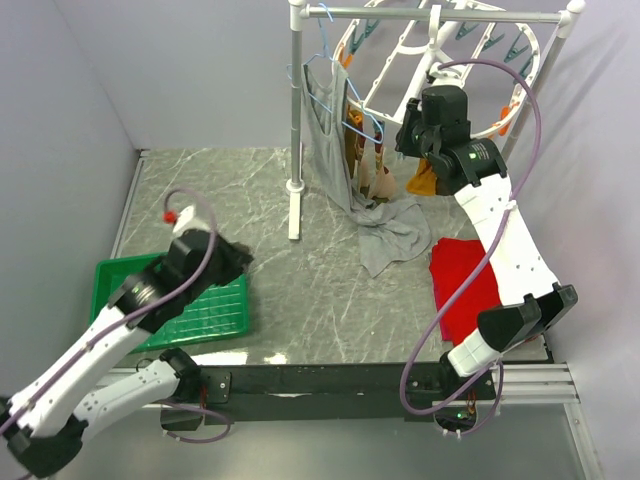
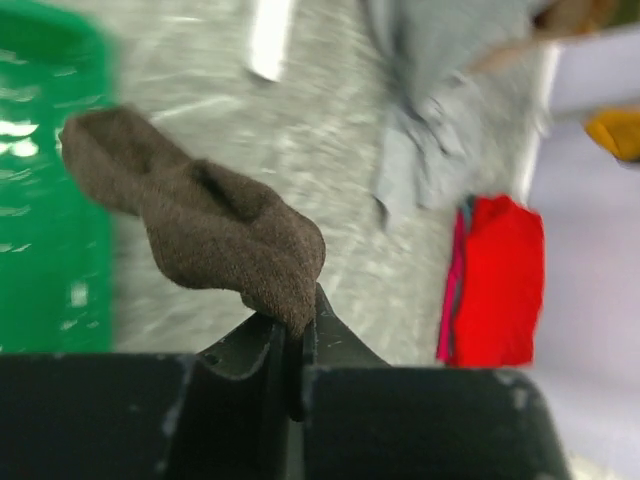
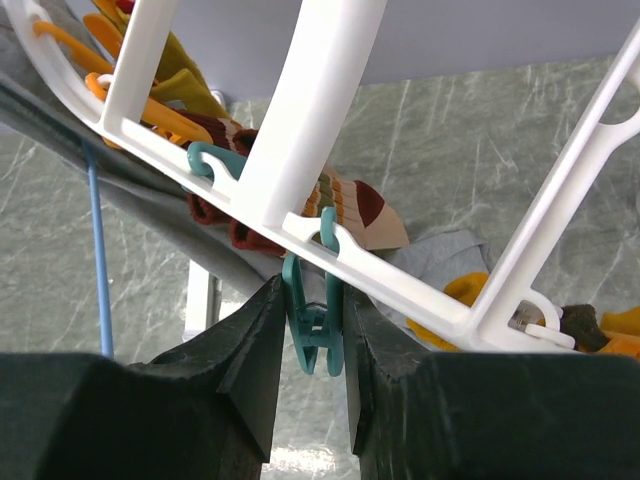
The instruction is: Remove the socks clipped to the hanger
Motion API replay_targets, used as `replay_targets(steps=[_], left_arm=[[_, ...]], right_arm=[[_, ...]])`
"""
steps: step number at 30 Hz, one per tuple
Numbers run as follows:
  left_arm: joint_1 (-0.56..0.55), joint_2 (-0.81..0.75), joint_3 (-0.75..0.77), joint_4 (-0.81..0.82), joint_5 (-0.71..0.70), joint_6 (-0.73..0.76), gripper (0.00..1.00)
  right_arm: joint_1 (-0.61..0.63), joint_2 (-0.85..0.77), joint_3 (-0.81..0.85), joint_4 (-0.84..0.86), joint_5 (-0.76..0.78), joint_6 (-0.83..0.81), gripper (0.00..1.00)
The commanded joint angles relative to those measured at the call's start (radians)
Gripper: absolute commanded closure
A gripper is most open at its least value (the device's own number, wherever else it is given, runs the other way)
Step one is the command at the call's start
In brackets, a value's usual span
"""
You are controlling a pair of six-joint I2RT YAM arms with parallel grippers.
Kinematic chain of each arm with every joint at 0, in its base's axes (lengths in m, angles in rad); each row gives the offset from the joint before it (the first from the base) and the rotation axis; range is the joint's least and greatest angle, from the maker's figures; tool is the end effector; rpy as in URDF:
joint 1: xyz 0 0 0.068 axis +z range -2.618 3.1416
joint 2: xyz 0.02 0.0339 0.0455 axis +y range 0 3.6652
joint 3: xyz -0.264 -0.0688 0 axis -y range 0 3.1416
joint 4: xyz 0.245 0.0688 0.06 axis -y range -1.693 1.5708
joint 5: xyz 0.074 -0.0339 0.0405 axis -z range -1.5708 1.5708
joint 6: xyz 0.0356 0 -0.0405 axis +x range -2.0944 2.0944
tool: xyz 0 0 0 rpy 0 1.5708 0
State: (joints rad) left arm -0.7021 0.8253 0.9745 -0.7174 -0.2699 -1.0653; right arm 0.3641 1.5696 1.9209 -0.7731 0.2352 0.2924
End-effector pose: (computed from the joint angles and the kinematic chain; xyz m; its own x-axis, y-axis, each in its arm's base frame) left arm 0.1325 -0.0997 0.3449 -0.5934 -0.6025 -0.5337 -0.1411 0.7307 -0.6680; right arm 0.3096 0.1091 0.4737 -0.4089 0.1442 -0.9011 -0.0311 0.9847 0.1716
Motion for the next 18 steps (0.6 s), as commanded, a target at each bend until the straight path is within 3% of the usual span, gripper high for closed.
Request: replay_targets(steps=[1,5,8,9,11,16,18], left_arm=[[0.044,-0.092,-0.075,-0.132,-0.141,-0.113,0.89],[0.098,-0.110,-0.083,-0.200,-0.160,-0.171,0.84],[0.101,-0.133,-0.091,-0.209,-0.192,-0.194,0.51],[0.102,-0.137,-0.089,-0.214,-0.196,-0.203,0.27],[0.102,-0.141,-0.085,-0.206,-0.193,-0.199,0.06],[0.102,-0.140,-0.056,-0.044,-0.079,-0.038,0.04],[0.102,-0.144,-0.057,0.037,0.037,0.040,0.04]], right_arm=[[0.010,-0.055,-0.032,0.014,-0.024,0.013,1.00],[0.012,-0.062,-0.040,0.017,-0.028,0.010,1.00],[0.013,-0.062,-0.043,0.012,-0.027,0.007,1.00],[0.013,-0.062,-0.045,0.012,-0.027,0.007,1.00],[0.013,-0.062,-0.048,0.012,-0.028,0.002,1.00],[0.012,-0.060,-0.046,0.003,-0.030,0.001,0.99],[0.013,-0.059,-0.037,-0.011,-0.037,0.001,0.97]])
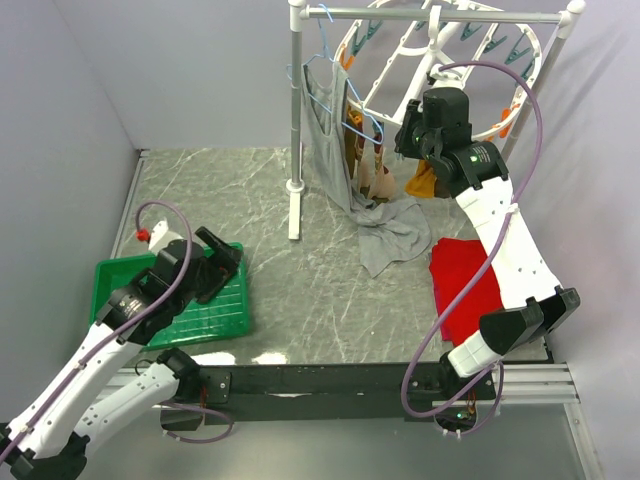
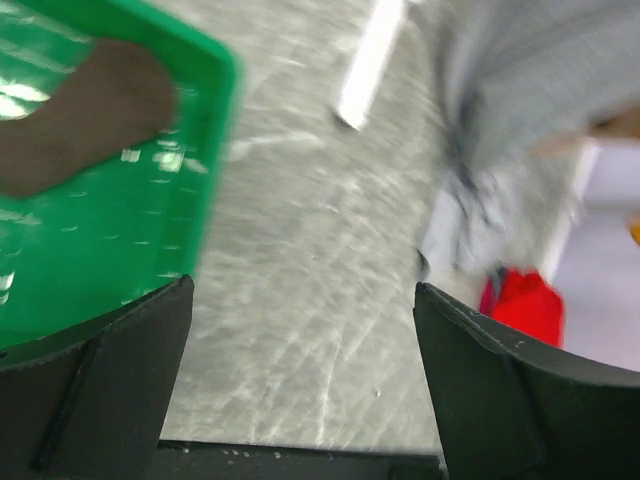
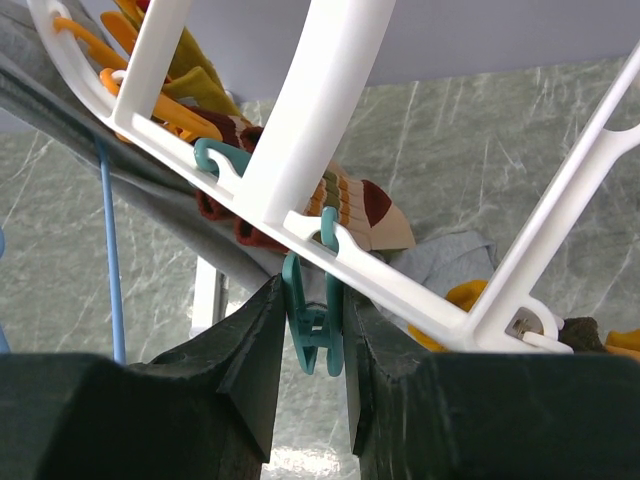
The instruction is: Remove the socks clipped to the hanger
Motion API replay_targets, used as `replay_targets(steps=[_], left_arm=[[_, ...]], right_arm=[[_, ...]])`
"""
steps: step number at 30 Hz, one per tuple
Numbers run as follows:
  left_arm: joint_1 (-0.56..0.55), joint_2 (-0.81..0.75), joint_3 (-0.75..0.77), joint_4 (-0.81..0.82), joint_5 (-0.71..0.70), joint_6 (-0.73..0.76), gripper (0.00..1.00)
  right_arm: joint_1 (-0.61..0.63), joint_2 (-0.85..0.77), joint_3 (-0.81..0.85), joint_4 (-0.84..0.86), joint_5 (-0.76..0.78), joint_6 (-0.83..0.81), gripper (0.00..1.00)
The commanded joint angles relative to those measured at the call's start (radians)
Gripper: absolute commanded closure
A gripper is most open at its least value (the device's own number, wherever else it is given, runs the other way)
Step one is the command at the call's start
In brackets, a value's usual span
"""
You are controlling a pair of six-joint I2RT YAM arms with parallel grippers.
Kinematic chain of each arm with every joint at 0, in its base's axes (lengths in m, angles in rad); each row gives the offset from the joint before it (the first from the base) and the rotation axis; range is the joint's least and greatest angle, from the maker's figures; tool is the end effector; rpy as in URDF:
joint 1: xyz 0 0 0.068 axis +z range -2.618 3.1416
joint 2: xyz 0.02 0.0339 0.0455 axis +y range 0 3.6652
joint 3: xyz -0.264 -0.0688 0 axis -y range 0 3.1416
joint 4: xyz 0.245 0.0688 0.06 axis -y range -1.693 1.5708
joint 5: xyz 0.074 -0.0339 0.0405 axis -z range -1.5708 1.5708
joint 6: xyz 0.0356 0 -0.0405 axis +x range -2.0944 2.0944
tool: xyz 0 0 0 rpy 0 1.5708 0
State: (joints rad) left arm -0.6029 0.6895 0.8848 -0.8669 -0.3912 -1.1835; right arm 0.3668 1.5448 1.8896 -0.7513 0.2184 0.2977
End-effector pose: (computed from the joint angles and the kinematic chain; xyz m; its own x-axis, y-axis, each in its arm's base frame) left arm 0.1137 -0.0618 0.3213 -0.4513 -0.7285 -0.5153 -0.3695 0.6782 -0.6352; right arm 0.3046 0.1088 0.4737 -0.4011 0.1527 -0.9032 -0.0488 0.9810 0.1875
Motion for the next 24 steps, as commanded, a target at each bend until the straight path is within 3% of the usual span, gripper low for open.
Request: replay_targets(steps=[1,3,4,5,8,10,11,16,24], left_arm=[[0.003,-0.007,0.031,0.263,0.196,0.172,0.04],[0.003,-0.002,0.013,0.354,0.331,0.209,0.02],[0.003,0.002,0.005,0.396,0.380,0.211,0.02],[0.002,0.014,-0.015,0.467,0.414,0.205,0.02],[0.003,0.057,-0.040,0.572,0.563,0.196,0.03],[0.002,0.079,-0.043,0.591,0.629,0.202,0.05],[0.002,0.093,-0.040,0.592,0.641,0.206,0.06],[0.000,0.091,-0.023,0.580,0.657,0.251,0.07],[-0.020,0.107,-0.063,0.707,0.755,0.214,0.11]], right_arm=[[0.009,-0.032,0.000,-0.040,-0.024,-0.005,0.92],[0.011,-0.029,0.012,-0.066,-0.025,-0.002,0.80],[0.011,-0.031,0.014,-0.074,-0.025,0.000,0.66],[0.011,-0.034,0.016,-0.082,-0.027,-0.002,0.59],[0.011,-0.045,0.006,-0.105,-0.027,-0.005,0.42],[0.011,-0.063,-0.012,-0.118,-0.027,-0.006,0.39],[0.012,-0.084,-0.021,-0.123,-0.022,-0.009,0.33],[0.009,-0.161,-0.104,-0.128,0.019,-0.032,0.25],[-0.041,-0.310,-0.271,-0.057,0.046,-0.039,0.26]])
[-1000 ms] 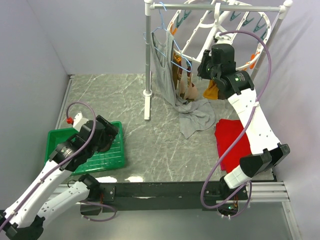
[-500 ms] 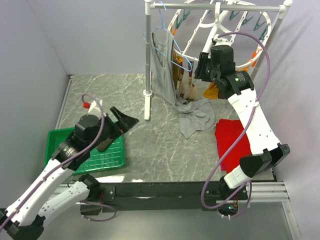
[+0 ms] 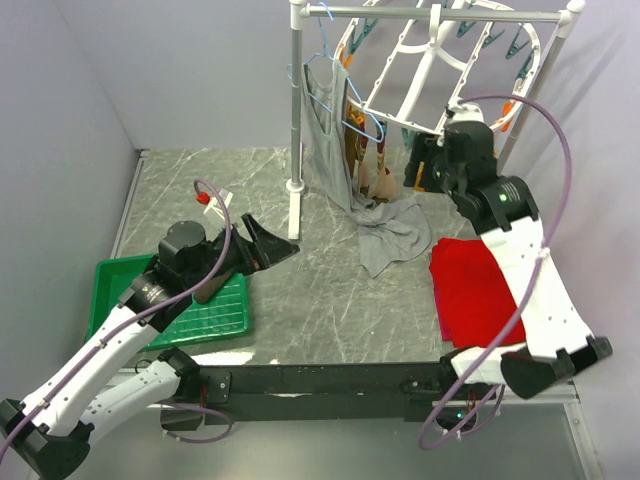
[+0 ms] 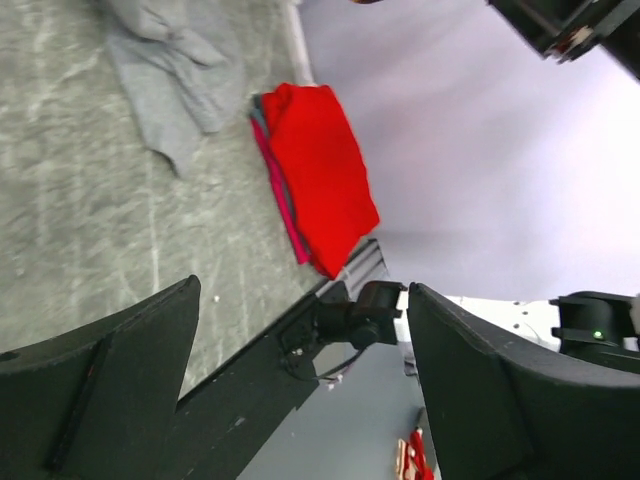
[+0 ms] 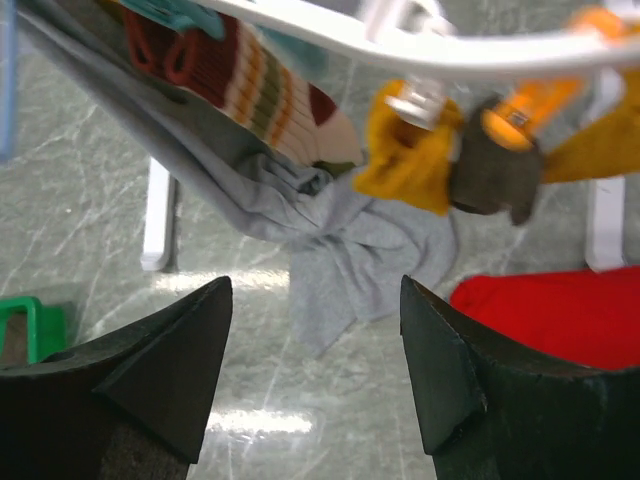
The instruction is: Remove the socks clipped to the hanger
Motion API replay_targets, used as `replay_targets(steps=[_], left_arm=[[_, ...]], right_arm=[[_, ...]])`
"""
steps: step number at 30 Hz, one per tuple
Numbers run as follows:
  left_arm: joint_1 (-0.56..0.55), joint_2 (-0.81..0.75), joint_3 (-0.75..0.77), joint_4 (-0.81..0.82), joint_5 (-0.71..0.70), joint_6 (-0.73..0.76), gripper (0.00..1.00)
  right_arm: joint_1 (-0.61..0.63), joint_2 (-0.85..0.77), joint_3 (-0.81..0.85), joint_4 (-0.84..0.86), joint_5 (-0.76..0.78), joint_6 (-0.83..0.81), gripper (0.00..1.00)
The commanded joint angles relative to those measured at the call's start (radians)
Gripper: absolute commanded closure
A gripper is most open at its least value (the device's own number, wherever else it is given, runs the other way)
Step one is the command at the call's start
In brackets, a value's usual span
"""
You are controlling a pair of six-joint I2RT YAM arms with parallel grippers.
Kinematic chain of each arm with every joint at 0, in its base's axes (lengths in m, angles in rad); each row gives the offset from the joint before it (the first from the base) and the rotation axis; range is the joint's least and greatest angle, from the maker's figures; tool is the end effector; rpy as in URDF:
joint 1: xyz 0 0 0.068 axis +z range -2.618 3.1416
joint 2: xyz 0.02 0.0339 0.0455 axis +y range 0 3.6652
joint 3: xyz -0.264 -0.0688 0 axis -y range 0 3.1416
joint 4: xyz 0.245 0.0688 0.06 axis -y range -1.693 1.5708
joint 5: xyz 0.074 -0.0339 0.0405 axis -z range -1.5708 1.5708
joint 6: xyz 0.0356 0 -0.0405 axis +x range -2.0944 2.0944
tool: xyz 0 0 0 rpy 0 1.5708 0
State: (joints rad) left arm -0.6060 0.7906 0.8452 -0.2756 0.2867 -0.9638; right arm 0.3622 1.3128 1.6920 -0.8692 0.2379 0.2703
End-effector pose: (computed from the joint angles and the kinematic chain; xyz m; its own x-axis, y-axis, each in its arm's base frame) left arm 0.1432 -0.1115 0.3507 -0.7378 -0.4472 -0.5056 0.2930 0.4626 -0.8367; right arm 0.2403 0.0821 0.4641 -0.4641 0.1016 -0.8799 -0.0270 0.9913 0.1287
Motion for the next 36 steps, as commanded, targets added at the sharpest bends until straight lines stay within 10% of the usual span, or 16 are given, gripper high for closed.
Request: replay_targets(steps=[1,17,36], left_arm=[[-0.024,0.013,-0.024,0.136,0.077,-0.009,0.11],[-0.251,0.128,0.043,0.197,-0.027,-0.038,0.10],[-0.262,0.030,0.046,0.047,-0.119,-0.010,0.05]], right_arm=[[-0.055,-0.089,-0.096,0.076,0.018,-0.003,0.27],[-0.155,-0.121,-0.406,0.427,-0.071,0.024,0.28],[-0.155,-0.169,-0.627,0.776,0.027,0.013,0.30]])
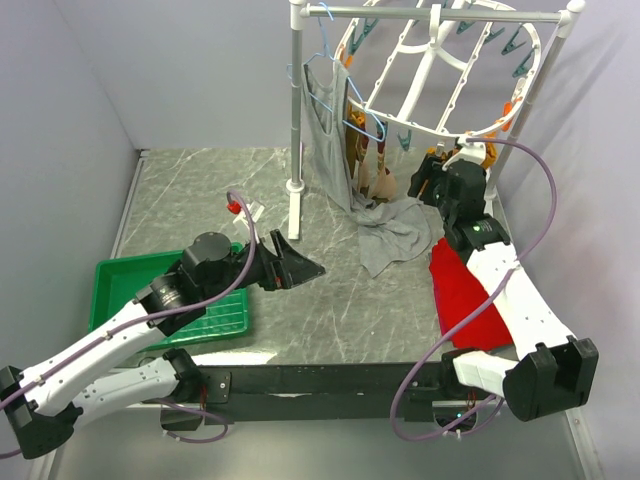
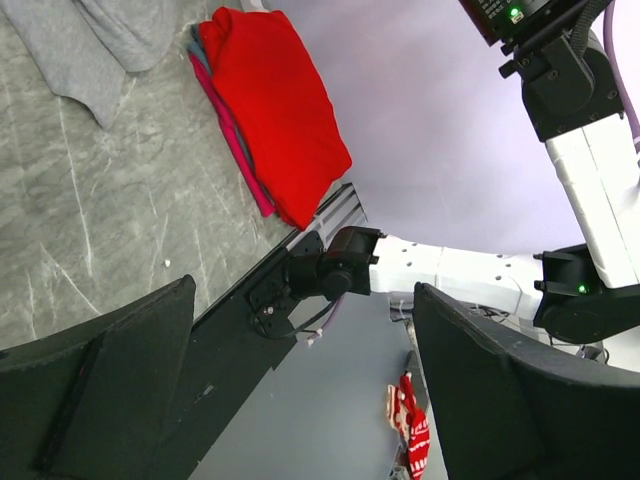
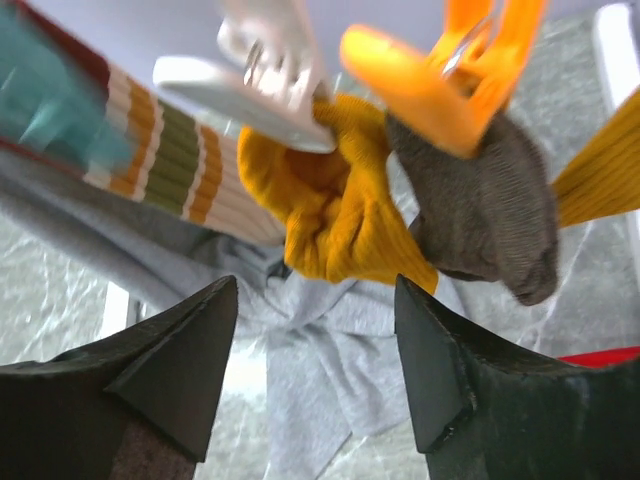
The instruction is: Remove the socks clipped to the hanger
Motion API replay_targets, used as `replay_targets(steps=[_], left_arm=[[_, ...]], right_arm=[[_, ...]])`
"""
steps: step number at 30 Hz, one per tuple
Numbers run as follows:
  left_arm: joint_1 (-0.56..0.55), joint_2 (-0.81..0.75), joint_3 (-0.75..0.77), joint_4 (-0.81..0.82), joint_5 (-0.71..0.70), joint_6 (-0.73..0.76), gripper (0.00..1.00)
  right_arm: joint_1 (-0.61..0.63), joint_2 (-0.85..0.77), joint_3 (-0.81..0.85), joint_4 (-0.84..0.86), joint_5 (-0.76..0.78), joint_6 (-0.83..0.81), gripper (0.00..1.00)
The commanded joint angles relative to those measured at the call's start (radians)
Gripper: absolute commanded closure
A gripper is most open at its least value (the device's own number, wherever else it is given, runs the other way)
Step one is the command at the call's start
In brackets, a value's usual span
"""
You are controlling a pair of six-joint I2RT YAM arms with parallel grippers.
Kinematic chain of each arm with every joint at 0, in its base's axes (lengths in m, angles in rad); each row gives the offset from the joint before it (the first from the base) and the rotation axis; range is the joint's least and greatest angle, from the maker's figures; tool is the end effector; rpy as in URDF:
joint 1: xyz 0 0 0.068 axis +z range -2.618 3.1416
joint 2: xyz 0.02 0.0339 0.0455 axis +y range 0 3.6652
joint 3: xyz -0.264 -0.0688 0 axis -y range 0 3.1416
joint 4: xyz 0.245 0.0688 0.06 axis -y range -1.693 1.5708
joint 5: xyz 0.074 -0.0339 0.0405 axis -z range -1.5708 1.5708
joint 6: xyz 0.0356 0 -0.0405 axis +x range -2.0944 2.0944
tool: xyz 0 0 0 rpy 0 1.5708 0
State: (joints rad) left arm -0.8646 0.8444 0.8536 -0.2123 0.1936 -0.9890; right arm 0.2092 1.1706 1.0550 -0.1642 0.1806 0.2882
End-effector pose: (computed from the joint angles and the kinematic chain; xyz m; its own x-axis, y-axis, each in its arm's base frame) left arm 0.1218 -0.1534 0.3511 -0.7979 -0.3279 -0.5058 0.3681 0.3994 -0.8396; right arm 0.2676 0.0503 0.3579 -0.2691 0.2287 -0.9356 0.0428 0.9733 0.2256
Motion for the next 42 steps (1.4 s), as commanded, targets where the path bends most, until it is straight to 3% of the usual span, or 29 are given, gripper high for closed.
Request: replay_targets(steps=[1,11,18,22,29,35,42], left_arm=[[-0.004,-0.027,0.036,-0.013,-0.025,0.013,0.05],[-0.004,-0.025,0.042,-0.018,-0.005,0.010,0.04],[-0.005,-0.031,0.047,-0.022,-0.011,0.015,0.04],[-0.005,-0.019,0.042,-0.006,0.004,0.006,0.04],[-0.004,0.013,0.061,0.022,0.023,0.009,0.04],[-0.004,0.099,0.074,0.157,0.070,0.023,0.05],[-0.004,0.382,0.232,0.336,0.046,0.110,0.04]], right_arm=[[-0.004,-0.025,0.008,0.071,0.092,-0.007,0.31],[-0.004,0.026,-0.013,0.144,0.099,-0.050,0.36],[-0.002,0.017,-0.042,0.188,0.082,-0.087,0.51],[-0.002,0.015,-0.049,0.196,0.077,-0.101,0.65],[-0.004,0.003,-0.046,0.183,0.036,-0.100,1.00],[-0.002,-0.038,0.013,0.028,-0.018,-0.020,1.00],[-0.004,-0.091,0.150,-0.191,-0.109,0.029,1.00]])
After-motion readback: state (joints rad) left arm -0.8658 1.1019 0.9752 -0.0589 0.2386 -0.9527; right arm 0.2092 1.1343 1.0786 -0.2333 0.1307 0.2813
